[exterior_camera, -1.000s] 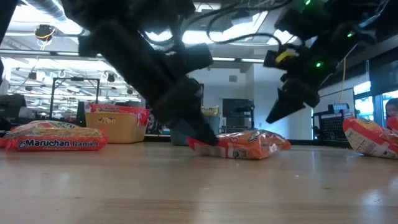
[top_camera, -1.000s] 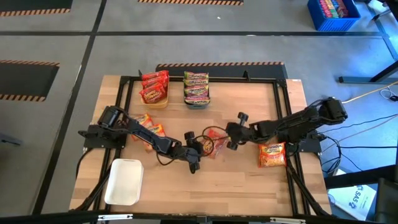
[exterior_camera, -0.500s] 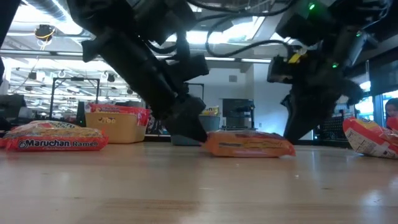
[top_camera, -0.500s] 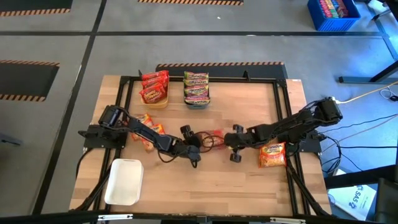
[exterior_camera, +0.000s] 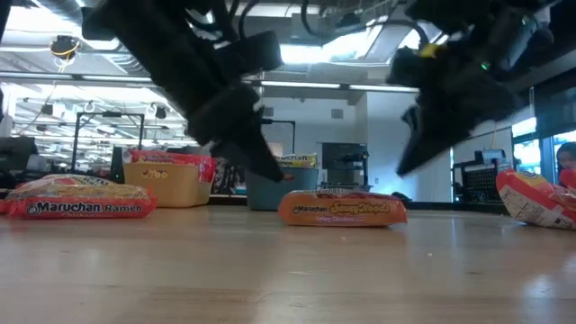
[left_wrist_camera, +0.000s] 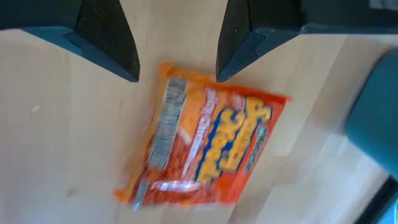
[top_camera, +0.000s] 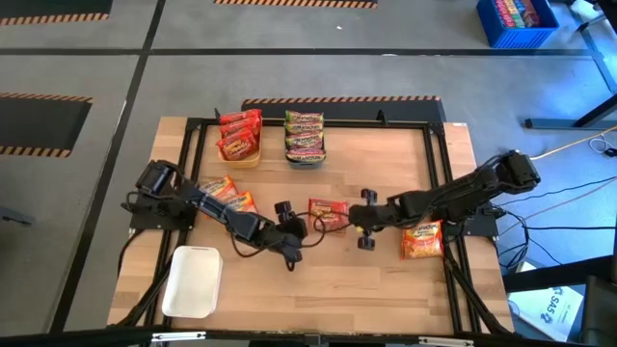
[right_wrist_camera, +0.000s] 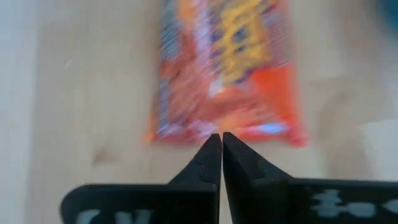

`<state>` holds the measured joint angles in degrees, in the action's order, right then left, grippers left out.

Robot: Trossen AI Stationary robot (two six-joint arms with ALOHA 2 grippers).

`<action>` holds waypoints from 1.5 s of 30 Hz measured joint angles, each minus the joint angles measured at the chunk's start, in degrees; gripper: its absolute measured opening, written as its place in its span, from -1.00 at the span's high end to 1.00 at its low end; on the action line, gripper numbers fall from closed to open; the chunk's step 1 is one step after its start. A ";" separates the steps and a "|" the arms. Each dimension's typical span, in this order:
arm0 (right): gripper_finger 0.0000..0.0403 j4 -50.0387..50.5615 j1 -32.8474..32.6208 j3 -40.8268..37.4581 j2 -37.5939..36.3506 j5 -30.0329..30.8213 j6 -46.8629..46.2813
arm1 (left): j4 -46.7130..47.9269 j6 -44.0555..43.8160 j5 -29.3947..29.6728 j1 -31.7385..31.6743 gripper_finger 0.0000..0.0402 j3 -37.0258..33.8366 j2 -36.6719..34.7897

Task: Sort Maruchan noodles
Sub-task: Put the orange noodle pack into the yellow bin

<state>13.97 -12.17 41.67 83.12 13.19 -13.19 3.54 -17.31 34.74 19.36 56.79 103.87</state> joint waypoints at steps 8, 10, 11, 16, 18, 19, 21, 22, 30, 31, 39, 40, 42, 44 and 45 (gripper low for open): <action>0.82 2.74 10.00 5.60 0.32 -6.03 3.11 | -1.72 0.29 0.12 0.40 -0.03 0.07 -0.09; 0.63 1.34 13.69 5.65 0.92 -11.51 3.71 | -2.65 0.33 0.13 0.40 -0.03 0.07 0.28; 0.51 0.66 15.57 5.68 1.33 -13.95 4.40 | -3.17 0.68 0.11 0.43 -0.03 0.07 0.59; -0.10 -5.59 24.14 5.66 4.72 -27.96 5.55 | -8.52 3.50 -1.79 0.32 -0.03 0.07 3.20; -0.28 -9.16 26.57 5.66 7.10 -32.93 5.55 | -10.66 5.24 -2.47 0.19 -0.03 0.07 4.36; -0.36 -10.34 27.52 5.66 8.22 -34.79 5.56 | -12.22 5.76 -2.55 0.14 -0.03 0.07 5.05; -0.47 -12.54 29.15 5.66 10.69 -37.18 5.57 | -13.60 7.23 -2.41 0.05 -0.03 0.05 6.07; -0.52 -13.48 29.67 5.66 12.03 -37.98 5.56 | -14.57 7.73 -2.48 0.03 -0.03 0.06 6.64; -0.59 -15.96 30.50 5.62 18.96 -42.46 4.73 | -16.21 8.86 -2.73 -0.80 -0.03 0.07 9.22; -0.58 -16.42 30.50 5.62 19.66 -42.88 4.38 | -16.49 8.86 -2.76 -0.95 -0.03 0.12 9.47; -0.56 -17.77 30.64 5.81 22.00 -49.46 0.77 | -16.77 8.51 -2.78 -1.26 -0.03 0.13 9.86; -0.56 -17.64 30.61 5.81 22.02 -50.10 0.09 | -16.77 8.50 -2.78 -1.26 -0.03 0.13 9.86; -0.56 -17.36 30.57 5.79 22.07 -52.00 -0.69 | -16.73 8.49 -2.82 -1.47 -0.03 0.13 9.86; -0.56 -17.06 30.14 5.70 22.15 -54.17 -1.47 | -16.66 8.45 -2.93 -1.88 -0.03 0.13 9.88; -0.56 -17.10 29.78 5.68 22.13 -54.21 -1.53 | -16.62 8.42 -3.04 -2.06 -0.03 0.13 9.87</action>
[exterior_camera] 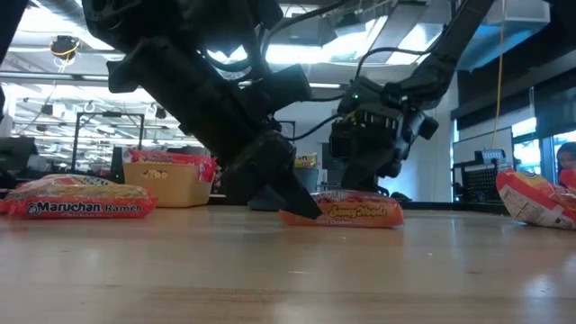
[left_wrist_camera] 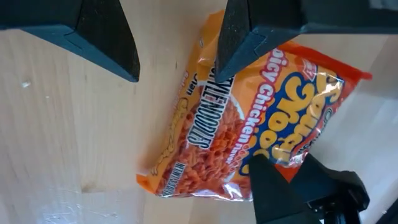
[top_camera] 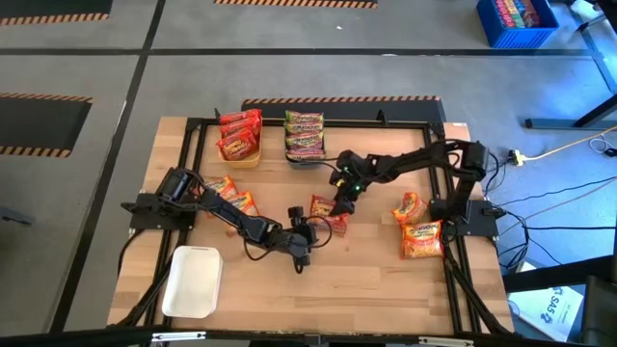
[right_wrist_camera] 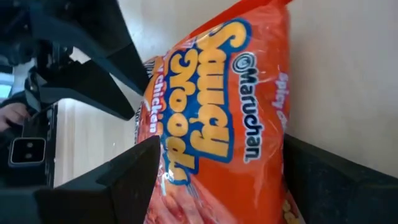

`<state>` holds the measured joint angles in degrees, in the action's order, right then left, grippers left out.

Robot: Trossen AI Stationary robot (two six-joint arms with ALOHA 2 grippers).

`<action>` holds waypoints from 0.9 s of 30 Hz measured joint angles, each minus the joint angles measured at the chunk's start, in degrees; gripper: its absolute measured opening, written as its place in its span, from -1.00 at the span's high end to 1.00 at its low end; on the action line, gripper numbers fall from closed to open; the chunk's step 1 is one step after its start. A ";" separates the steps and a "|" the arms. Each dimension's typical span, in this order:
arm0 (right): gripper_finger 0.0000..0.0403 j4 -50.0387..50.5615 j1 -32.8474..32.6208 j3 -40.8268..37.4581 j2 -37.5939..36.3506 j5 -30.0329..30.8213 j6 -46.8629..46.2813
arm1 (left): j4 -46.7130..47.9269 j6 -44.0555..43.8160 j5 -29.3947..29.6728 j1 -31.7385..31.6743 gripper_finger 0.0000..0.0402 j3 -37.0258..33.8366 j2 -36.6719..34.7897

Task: Sort Maruchan noodles
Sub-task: Put the orange noodle pack into the yellow bin

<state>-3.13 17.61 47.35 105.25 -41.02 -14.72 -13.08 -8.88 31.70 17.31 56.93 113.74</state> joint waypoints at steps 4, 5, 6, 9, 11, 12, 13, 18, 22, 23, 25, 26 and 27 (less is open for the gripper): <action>-0.56 -0.97 -2.26 -0.03 0.00 0.06 -0.73 | 0.04 -0.50 -0.41 -0.70 -0.03 0.00 -0.01; -0.56 -1.45 -2.82 -0.07 0.00 0.41 -1.12 | 0.02 -0.89 -0.39 -0.88 -0.03 -0.01 -0.01; -0.56 -1.91 -3.30 -0.11 -0.02 0.95 -1.50 | -0.05 -1.08 -0.39 -1.01 -0.03 -0.02 -0.01; -0.56 -2.91 -4.08 -0.13 -0.02 2.62 -1.71 | -0.40 -1.12 -0.39 -1.15 -0.03 -0.02 -0.01; -0.56 -3.11 -4.33 -0.13 0.00 2.86 -1.68 | -0.48 -1.12 -0.37 -1.21 -0.03 -0.02 0.01; -0.56 -3.14 -4.42 -0.13 0.00 2.94 -1.68 | -0.48 -1.10 -0.35 -1.23 -0.03 -0.02 0.01; -0.55 -3.24 -4.42 -0.13 0.00 2.82 -1.66 | -0.49 -1.05 -0.23 -1.23 -0.03 -0.02 0.01; -0.41 -4.13 -4.42 -0.14 -0.14 1.33 -2.31 | -0.55 0.31 0.21 -1.12 -0.03 -0.07 0.03; -0.25 -4.12 -4.58 0.84 -0.11 1.23 -3.28 | -0.97 1.82 0.93 -0.66 -0.03 -0.11 0.09; -0.22 -4.29 -4.91 1.21 -0.13 1.22 -3.28 | -1.26 2.39 1.64 -0.42 -0.03 -0.13 0.15; -0.16 -4.72 -5.65 1.93 -0.13 -0.42 -3.20 | -1.33 3.70 4.71 0.01 -0.03 0.22 0.24; -0.13 -4.48 -6.27 2.29 -0.22 -0.46 -3.17 | -1.32 4.53 6.08 0.19 -0.03 0.60 0.24; -0.10 -4.17 -6.65 2.51 -0.21 -0.72 -3.17 | -1.38 5.54 7.89 0.64 -0.03 1.03 0.23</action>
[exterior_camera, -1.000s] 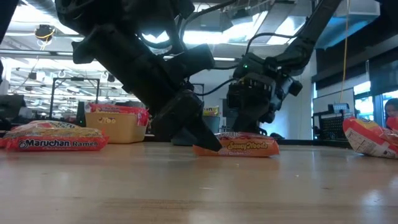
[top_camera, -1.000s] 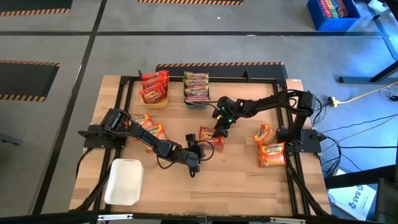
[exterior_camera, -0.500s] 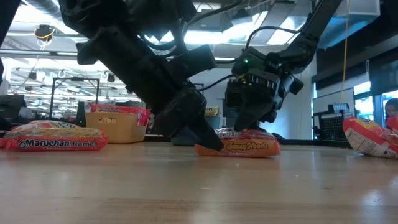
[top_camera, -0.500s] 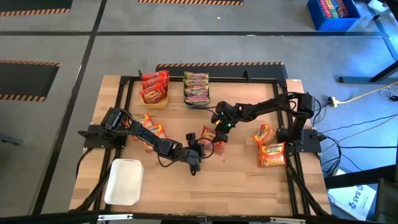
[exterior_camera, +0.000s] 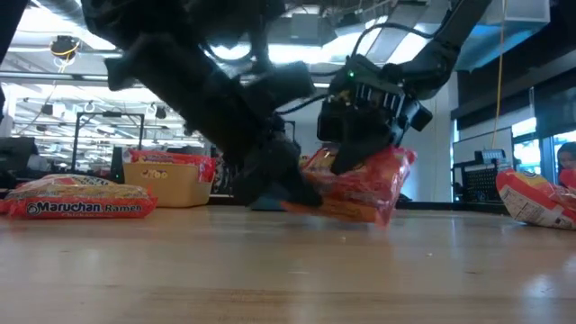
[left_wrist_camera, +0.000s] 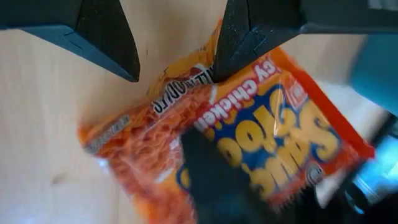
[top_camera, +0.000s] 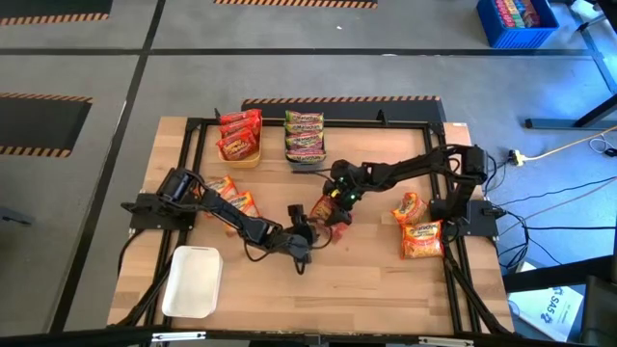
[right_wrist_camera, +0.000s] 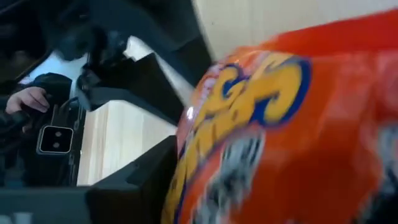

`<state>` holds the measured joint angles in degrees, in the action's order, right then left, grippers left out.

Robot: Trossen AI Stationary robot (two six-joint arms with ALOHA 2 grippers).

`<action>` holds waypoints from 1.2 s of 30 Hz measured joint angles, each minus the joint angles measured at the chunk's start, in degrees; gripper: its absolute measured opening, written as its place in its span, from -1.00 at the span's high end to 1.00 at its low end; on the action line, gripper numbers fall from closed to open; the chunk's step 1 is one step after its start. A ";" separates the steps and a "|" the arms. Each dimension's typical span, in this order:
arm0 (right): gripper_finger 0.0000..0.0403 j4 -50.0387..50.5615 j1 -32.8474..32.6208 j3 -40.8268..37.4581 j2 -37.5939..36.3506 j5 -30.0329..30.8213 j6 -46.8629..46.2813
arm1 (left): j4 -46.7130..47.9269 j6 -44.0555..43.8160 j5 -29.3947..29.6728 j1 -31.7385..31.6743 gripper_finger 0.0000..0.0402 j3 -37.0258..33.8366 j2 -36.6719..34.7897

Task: Sort Maruchan noodles
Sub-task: Put the orange noodle pack into the yellow bin

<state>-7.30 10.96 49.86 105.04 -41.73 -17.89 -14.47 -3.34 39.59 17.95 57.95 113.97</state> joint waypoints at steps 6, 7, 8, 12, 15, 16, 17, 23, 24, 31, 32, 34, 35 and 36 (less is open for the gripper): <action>0.06 1.74 -2.17 2.12 0.01 3.31 2.04 | -0.10 3.92 3.02 1.73 -0.03 1.25 -0.04; 0.10 2.63 -2.24 2.35 -0.01 4.03 2.80 | 0.12 3.92 3.10 1.98 -0.03 1.25 -0.04; 0.13 3.46 -2.27 2.55 -0.03 4.71 3.32 | 0.60 3.91 3.20 2.26 -0.03 1.27 -0.12; 0.29 7.11 -2.27 3.14 -0.60 6.46 4.71 | 2.84 3.93 4.17 3.51 -0.03 1.34 -0.56; 0.38 9.15 -2.97 3.45 -1.88 7.71 6.00 | 5.04 3.44 4.51 4.70 -0.03 1.38 -1.83; 0.39 10.34 -3.28 3.66 -2.60 8.04 6.64 | 6.16 2.45 4.47 4.95 -0.03 1.38 -2.35; 0.39 11.43 -3.90 3.91 -3.40 8.89 7.21 | 7.51 1.16 4.35 5.17 -0.03 1.38 -3.03; 0.35 19.37 -8.60 5.04 -8.43 22.76 9.43 | 13.88 -4.47 3.35 5.41 -0.03 0.01 -8.81; 0.36 19.89 -9.68 5.05 -9.11 24.97 9.49 | 13.79 -5.03 3.28 5.41 -0.03 -1.04 -9.92; 0.38 20.76 -16.53 5.12 -10.40 37.98 10.86 | -10.42 -6.71 1.00 3.93 -0.03 -14.98 -14.67; 0.37 20.63 -17.24 5.11 -10.29 39.19 10.88 | -14.94 -6.68 -0.44 3.41 -0.03 -16.64 -14.67; 0.37 20.76 -18.12 5.12 -10.06 40.94 10.84 | -21.76 -6.80 -3.15 2.44 -0.03 -18.51 -14.70; 0.36 20.74 -18.58 5.10 -10.06 41.54 10.83 | -23.28 -6.82 -4.34 2.01 -0.03 -18.97 -14.73; 0.36 20.48 -18.96 5.10 -10.06 42.17 10.75 | -23.49 -6.94 -5.58 1.58 -0.03 -19.01 -14.73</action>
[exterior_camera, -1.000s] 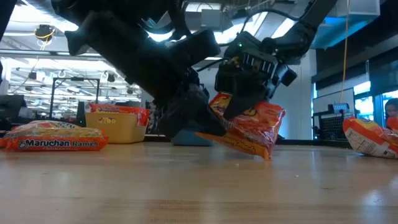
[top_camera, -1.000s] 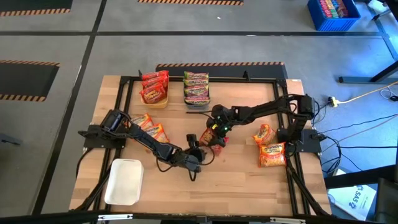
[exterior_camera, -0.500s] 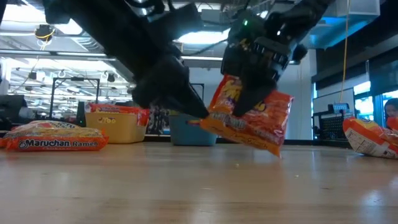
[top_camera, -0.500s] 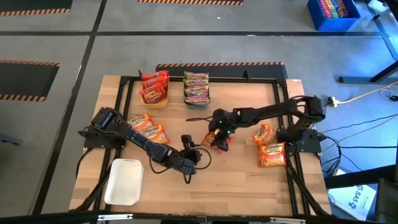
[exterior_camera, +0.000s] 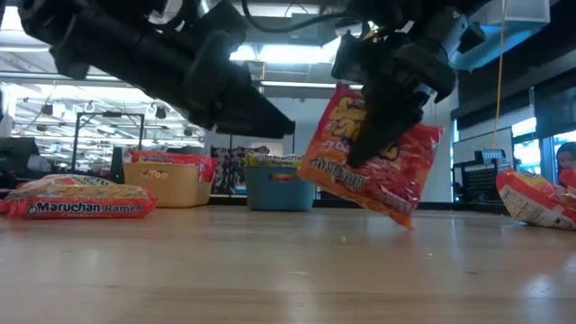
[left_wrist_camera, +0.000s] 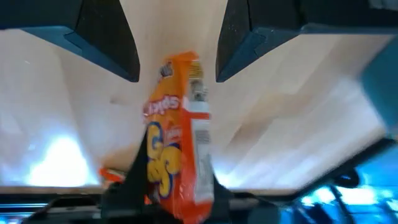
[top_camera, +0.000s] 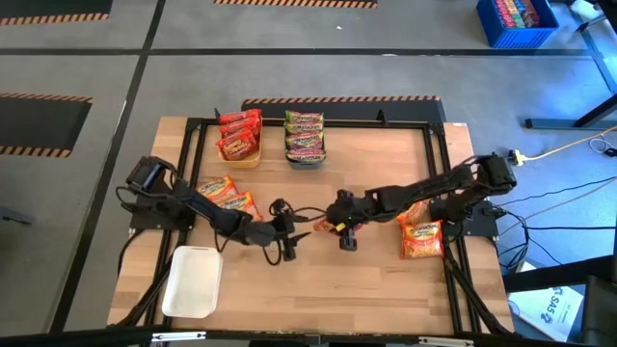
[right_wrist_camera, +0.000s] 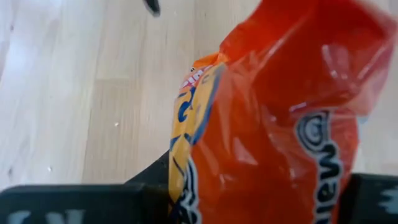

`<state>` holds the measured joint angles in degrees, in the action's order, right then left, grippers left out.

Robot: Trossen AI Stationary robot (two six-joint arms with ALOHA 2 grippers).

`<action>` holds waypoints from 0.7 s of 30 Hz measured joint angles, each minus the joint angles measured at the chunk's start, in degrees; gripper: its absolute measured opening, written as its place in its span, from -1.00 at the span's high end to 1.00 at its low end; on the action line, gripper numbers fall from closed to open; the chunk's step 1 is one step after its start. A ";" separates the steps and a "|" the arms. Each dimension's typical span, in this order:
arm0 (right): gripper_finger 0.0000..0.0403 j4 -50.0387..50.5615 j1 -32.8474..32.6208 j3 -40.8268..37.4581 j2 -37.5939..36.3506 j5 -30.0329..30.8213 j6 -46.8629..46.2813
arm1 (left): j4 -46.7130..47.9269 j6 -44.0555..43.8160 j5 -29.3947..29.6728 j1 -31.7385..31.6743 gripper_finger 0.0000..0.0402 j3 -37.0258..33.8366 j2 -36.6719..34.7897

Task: Sort Maruchan noodles
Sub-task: Put the orange noodle pack into the yellow bin

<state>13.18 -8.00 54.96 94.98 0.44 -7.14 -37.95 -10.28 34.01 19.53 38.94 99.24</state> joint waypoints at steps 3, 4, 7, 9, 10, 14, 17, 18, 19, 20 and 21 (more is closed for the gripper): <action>0.36 -1.29 -0.80 0.00 0.00 0.48 -0.06 | -0.15 -1.53 -1.99 -0.97 -0.03 1.27 0.02; 0.36 -2.02 -0.82 0.00 0.00 0.45 -0.03 | -0.49 -1.60 -2.90 -1.20 -0.03 1.80 0.02; 0.36 -3.75 -0.84 0.00 0.01 -0.04 -0.02 | -0.19 -1.35 -5.76 -1.91 -0.04 3.25 0.97; 0.36 -4.26 -0.82 0.00 0.02 -0.01 0.00 | 0.00 -1.32 -6.21 -2.22 -0.06 4.23 1.83; 0.36 -4.52 -0.82 0.00 0.04 -0.10 0.09 | -0.02 -1.09 -6.52 -2.45 -0.07 4.81 2.40; 0.35 -4.31 -0.72 -0.27 0.16 -2.10 0.71 | 2.45 -0.13 -7.17 -3.54 -0.15 6.61 4.03; 0.35 -4.02 -0.66 -0.39 0.18 -1.97 0.73 | 2.77 -0.18 -8.73 -4.49 -0.18 7.17 4.55; 0.35 -4.03 -0.60 -0.39 0.20 -1.99 0.73 | 2.78 -0.16 -8.68 -4.64 -0.18 7.19 4.55; 0.35 -4.03 -0.58 -0.39 0.20 -1.91 0.73 | 2.79 -0.14 -8.46 -4.78 -0.18 7.19 4.55; 0.35 -4.05 -0.56 -0.39 0.20 -1.87 0.75 | 2.82 -0.11 -8.00 -4.88 -0.18 7.19 4.56; 0.35 -4.38 -0.56 -0.39 0.20 -1.91 0.83 | 2.78 0.13 -7.14 -4.91 -0.17 7.20 4.57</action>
<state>8.80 -8.56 54.57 95.18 -1.48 -6.31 -35.17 -10.16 26.87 14.62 46.14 103.81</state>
